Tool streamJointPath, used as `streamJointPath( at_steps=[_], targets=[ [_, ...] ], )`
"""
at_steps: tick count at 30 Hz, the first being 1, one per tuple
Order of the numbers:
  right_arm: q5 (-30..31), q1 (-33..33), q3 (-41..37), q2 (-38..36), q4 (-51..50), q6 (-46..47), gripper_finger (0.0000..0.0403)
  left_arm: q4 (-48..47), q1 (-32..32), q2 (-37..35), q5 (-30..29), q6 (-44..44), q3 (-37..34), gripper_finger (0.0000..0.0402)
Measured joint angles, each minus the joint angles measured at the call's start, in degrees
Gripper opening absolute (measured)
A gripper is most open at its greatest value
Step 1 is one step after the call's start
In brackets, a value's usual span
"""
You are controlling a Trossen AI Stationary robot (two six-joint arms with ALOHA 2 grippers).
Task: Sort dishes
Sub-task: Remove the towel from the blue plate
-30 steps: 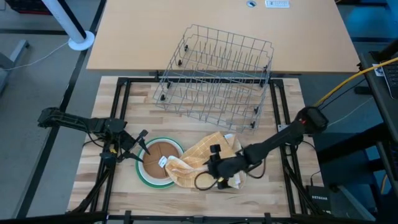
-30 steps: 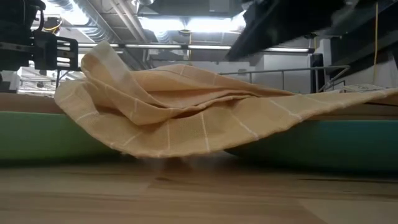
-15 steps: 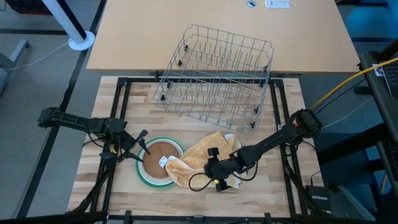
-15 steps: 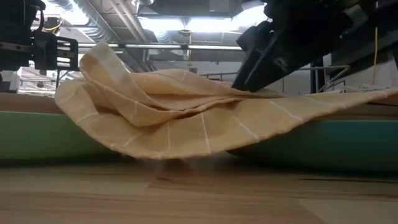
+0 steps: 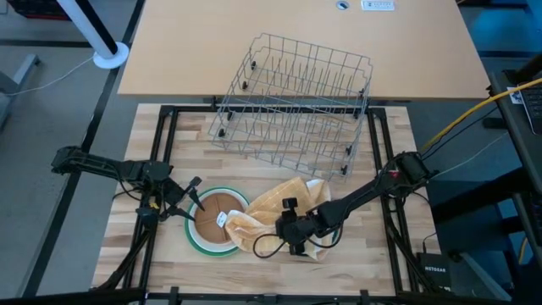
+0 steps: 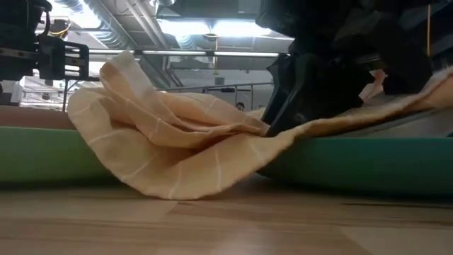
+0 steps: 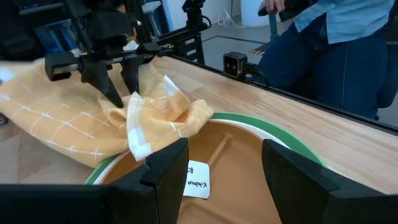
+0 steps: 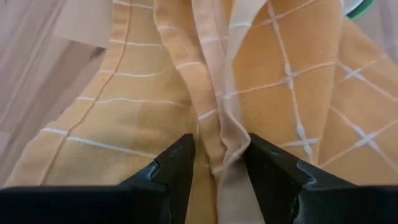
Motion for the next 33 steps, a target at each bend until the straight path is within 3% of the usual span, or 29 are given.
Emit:
streamJointPath(
  at_steps=[6, 16, 25, 33],
  targets=[
    [1.93, 0.15, -0.02, -0.06, -0.04, -0.02, 0.0133, 0.00, 0.00, 0.00, 0.01, 0.00, 0.00, 0.0193],
    [2.12, 0.11, 0.60, -0.06, -1.02, -0.18, 0.0012, 0.00, 0.00, 0.00, 0.01, 0.00, 0.00, 0.0193],
    [2.20, 0.11, 7.58, 0.07, -3.49, -2.87, 0.0007, 0.00, 0.00, 0.00, 0.00, 0.00, 0.00, 0.0193],
    [9.31, 0.13, 16.77, 0.11, -13.04, -7.81, 0.0005, 0.00, 0.00, 0.00, 0.02, 0.00, 0.00, 0.0193]
  ],
)
